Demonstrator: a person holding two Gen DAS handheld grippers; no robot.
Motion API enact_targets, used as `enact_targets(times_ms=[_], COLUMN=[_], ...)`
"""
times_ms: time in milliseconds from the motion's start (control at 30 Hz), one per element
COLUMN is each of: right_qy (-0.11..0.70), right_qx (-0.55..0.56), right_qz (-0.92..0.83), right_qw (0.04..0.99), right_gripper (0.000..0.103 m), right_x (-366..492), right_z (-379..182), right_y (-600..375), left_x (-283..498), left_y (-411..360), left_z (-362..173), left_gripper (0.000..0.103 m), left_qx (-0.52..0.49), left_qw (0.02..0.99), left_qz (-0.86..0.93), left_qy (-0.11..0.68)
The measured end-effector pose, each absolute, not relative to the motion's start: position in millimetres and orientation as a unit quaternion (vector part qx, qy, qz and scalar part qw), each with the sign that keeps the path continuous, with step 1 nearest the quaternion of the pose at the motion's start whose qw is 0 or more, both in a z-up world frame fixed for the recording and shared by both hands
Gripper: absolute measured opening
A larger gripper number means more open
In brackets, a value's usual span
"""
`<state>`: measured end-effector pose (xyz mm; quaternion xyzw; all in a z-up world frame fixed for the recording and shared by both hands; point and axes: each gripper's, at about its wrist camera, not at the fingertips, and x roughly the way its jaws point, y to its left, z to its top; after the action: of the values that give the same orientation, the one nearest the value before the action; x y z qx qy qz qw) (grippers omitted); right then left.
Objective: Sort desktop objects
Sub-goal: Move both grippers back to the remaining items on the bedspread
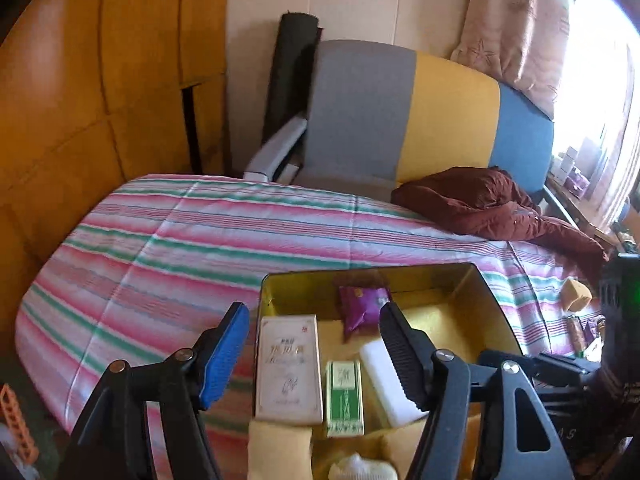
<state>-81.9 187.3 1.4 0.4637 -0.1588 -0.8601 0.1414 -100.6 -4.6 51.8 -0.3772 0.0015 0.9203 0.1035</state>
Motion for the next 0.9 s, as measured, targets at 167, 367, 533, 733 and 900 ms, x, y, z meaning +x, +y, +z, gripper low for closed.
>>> enact_targets(times_ms=[167,367,533,733,900], right_qy=[-0.114,-0.075,-0.055,-0.043,-0.037], right_qx=[0.450,0.432,0.415,0.397,0.389], right_qz=[-0.876,-0.890,-0.902,-0.914,-0.920], right_qw=[0.134,0.124,0.103,0.068,0.040], right_gripper=[0.069,0.076,0.079,0.082,0.086], right_x=[-62,-37,-16,7,23], right_z=[6,11,17,24,27], right_y=[181,176,184,204,224], left_x=[-68,-35,-16,-3,5], left_y=[-7,2,11,26,42], left_z=[54,54,56,57,58], left_gripper=[0.068,0.069,0.069,0.069,0.069], left_qx=[-0.366,-0.355,-0.350,-0.349,-0.348], left_qw=[0.089,0.081,0.084,0.095,0.110], left_qz=[0.926,0.931,0.933,0.932,0.930], left_qy=[-0.004,0.012,0.025,0.032,0.040])
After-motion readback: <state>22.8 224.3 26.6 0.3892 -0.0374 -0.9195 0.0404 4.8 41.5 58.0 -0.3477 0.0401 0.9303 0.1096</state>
